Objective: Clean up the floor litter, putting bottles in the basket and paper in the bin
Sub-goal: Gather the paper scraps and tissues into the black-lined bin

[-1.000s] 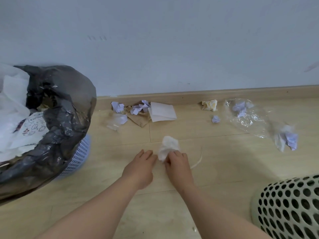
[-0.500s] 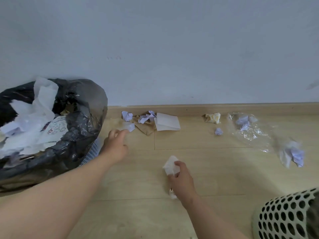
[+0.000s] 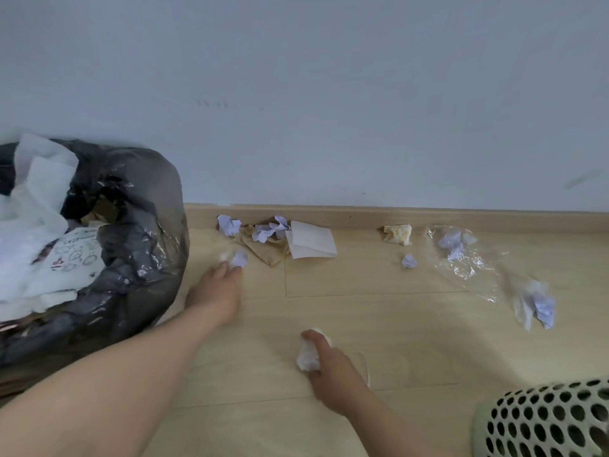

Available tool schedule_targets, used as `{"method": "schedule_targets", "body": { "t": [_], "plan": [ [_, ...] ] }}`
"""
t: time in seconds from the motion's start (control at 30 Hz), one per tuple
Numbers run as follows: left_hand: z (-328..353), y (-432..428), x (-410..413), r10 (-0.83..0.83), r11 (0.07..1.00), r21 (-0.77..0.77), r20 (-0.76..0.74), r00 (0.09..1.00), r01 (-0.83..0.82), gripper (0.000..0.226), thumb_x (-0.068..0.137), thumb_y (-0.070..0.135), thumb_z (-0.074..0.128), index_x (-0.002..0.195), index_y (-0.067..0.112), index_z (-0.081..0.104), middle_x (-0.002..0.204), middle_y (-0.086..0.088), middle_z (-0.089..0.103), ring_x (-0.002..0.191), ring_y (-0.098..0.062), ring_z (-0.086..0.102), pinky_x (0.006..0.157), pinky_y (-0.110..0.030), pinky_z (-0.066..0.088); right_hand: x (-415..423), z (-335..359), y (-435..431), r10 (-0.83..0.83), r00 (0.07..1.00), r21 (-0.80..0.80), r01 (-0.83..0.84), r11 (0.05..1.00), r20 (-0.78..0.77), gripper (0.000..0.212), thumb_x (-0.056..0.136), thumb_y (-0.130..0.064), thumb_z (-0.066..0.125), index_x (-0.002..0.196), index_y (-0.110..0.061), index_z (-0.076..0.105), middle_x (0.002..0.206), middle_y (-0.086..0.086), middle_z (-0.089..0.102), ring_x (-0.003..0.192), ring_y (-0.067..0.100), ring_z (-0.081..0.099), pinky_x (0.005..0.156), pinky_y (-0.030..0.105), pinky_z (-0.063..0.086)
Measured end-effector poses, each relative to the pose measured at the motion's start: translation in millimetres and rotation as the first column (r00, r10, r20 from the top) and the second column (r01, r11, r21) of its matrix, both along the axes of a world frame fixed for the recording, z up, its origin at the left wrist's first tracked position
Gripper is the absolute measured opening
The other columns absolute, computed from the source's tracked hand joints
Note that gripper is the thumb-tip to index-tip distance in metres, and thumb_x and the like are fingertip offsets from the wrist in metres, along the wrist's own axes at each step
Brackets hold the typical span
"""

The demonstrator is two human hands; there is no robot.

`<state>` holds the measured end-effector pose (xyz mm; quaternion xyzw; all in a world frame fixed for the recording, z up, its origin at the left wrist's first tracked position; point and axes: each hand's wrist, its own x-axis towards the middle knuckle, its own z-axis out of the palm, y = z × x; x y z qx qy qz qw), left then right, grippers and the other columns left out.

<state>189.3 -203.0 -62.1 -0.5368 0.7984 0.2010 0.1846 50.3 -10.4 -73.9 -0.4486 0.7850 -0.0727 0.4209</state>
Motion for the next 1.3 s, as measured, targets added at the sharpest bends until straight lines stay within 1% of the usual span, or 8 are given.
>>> {"method": "schedule_targets", "body": {
  "t": [0.17,0.23,0.3,0.5,0.7,0.87,1.1,1.3],
  "plan": [
    [6,41,4,-0.019,0.994,-0.109,-0.028,0.999,0.016,0.036,0.092,0.006,0.034,0.124,0.016,0.047,0.131,-0.005,0.044,0.12,-0.026,0.045,0.087,-0.031,0.041,16,-2,-14,-0.12,0.991,0.019,0.12,0.993,0.057,0.051,0.086,-0.007,0.039,0.128,-0.038,0.038,0.119,0.006,0.054,0.106,0.027,0.058,0.083,0.027,0.044],
    [9,59,2,0.009,0.996,-0.088,0.009,1.0,-0.009,0.033,0.095,0.008,0.033,0.122,0.016,0.049,0.128,-0.006,0.043,0.118,-0.024,0.047,0.085,-0.029,0.04,33,0,-9,-0.183,0.982,0.051,0.181,0.982,0.037,0.025,0.088,-0.01,0.043,0.096,-0.034,0.042,0.102,0.0,0.05,0.097,0.025,0.055,0.076,0.025,0.037],
    [10,76,0,0.03,0.998,-0.061,0.045,0.999,-0.027,0.03,0.096,0.01,0.034,0.121,0.015,0.052,0.127,-0.006,0.044,0.117,-0.024,0.05,0.086,-0.029,0.042,49,1,2,-0.232,0.973,0.062,0.232,0.971,-0.015,0.031,0.088,-0.015,0.047,0.071,-0.032,0.028,0.083,-0.009,0.039,0.086,0.02,0.045,0.072,0.024,0.033],
    [19,92,7,0.125,0.992,0.032,-0.057,0.991,-0.123,0.027,0.093,0.017,0.043,0.11,0.016,0.063,0.12,-0.008,0.055,0.113,-0.026,0.056,0.085,-0.027,0.043,54,17,16,-0.178,0.983,0.106,0.173,0.979,0.039,0.038,0.092,-0.03,0.053,0.067,-0.027,0.025,0.095,0.0,0.049,0.089,0.017,0.044,0.066,0.021,0.027],
    [29,90,27,0.22,0.975,0.064,-0.339,0.915,-0.211,0.027,0.084,0.004,0.05,0.071,0.028,0.046,0.089,0.0,0.061,0.082,-0.021,0.057,0.065,-0.028,0.043,30,44,5,-0.282,0.959,-0.092,0.28,0.956,-0.017,0.03,0.085,-0.003,0.042,0.068,-0.027,0.035,0.111,0.016,0.057,0.08,0.02,0.048,0.047,0.012,0.027],
    [52,91,15,0.348,0.934,0.274,-0.547,0.761,-0.23,0.026,0.084,0.004,0.058,0.096,0.026,0.052,0.072,0.008,0.054,0.072,-0.013,0.053,0.055,-0.018,0.039,20,71,-3,-0.394,0.907,-0.214,0.418,0.883,0.145,0.013,0.088,-0.006,0.046,0.088,-0.017,0.053,0.086,-0.006,0.055,0.08,0.013,0.051,0.054,0.008,0.034],
    [102,74,7,0.607,0.794,0.541,-0.676,0.417,-0.279,0.014,0.089,0.002,0.06,0.079,0.011,0.063,0.076,0.0,0.061,0.063,-0.012,0.056,0.066,-0.02,0.051,19,111,-28,-0.576,0.635,-0.203,0.743,0.637,0.515,0.014,0.089,-0.005,0.055,0.09,-0.018,0.055,0.086,0.0,0.059,0.074,0.014,0.056,0.06,0.021,0.043],
    [180,45,23,0.503,0.855,0.438,-0.832,0.234,-0.278,0.015,0.09,0.003,0.059,0.081,0.014,0.065,0.078,-0.001,0.064,0.069,-0.015,0.056,0.077,-0.03,0.052,30,160,-63,-0.461,0.493,-0.246,0.833,0.496,0.738,0.023,0.088,-0.001,0.058,0.091,-0.023,0.051,0.09,0.004,0.062,0.073,0.015,0.058,0.065,0.024,0.048]
  ]
}}
